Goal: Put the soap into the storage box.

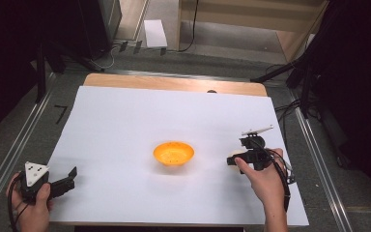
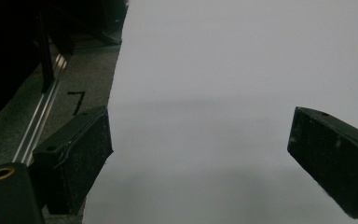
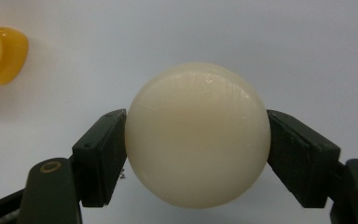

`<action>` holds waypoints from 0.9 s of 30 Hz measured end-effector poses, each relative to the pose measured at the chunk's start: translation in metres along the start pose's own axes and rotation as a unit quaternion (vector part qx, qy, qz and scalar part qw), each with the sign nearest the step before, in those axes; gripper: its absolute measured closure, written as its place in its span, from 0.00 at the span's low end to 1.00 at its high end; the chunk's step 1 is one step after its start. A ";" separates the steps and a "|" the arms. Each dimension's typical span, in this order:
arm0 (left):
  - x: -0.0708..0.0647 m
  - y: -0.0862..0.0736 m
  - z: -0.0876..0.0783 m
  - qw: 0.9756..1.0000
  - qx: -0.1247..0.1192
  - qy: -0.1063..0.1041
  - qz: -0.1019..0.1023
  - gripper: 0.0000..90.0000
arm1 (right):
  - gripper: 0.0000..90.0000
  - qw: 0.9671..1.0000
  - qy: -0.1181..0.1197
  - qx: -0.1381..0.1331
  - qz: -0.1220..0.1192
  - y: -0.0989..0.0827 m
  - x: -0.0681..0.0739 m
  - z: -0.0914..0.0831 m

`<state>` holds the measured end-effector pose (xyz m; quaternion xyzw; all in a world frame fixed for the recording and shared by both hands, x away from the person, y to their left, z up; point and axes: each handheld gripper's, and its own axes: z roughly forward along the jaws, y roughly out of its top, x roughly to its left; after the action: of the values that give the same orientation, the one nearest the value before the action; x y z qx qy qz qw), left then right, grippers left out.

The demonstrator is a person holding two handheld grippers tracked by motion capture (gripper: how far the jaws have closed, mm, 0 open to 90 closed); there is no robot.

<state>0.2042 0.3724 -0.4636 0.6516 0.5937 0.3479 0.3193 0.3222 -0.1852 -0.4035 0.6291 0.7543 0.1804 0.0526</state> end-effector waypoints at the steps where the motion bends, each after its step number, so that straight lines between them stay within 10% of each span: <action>1: 0.000 0.000 0.000 1.000 0.000 0.000 0.000 0.08 | 0.28 1.000 0.002 0.000 0.000 0.001 0.002 0.000; 27: 0.000 0.000 0.000 1.000 0.000 0.000 0.000 0.08 | 0.28 0.999 0.013 0.004 -0.032 0.025 0.044 -0.003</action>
<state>0.2042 0.3723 -0.4634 0.6518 0.5938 0.3476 0.3190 0.3353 -0.1399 -0.3855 0.6025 0.7752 0.1841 0.0462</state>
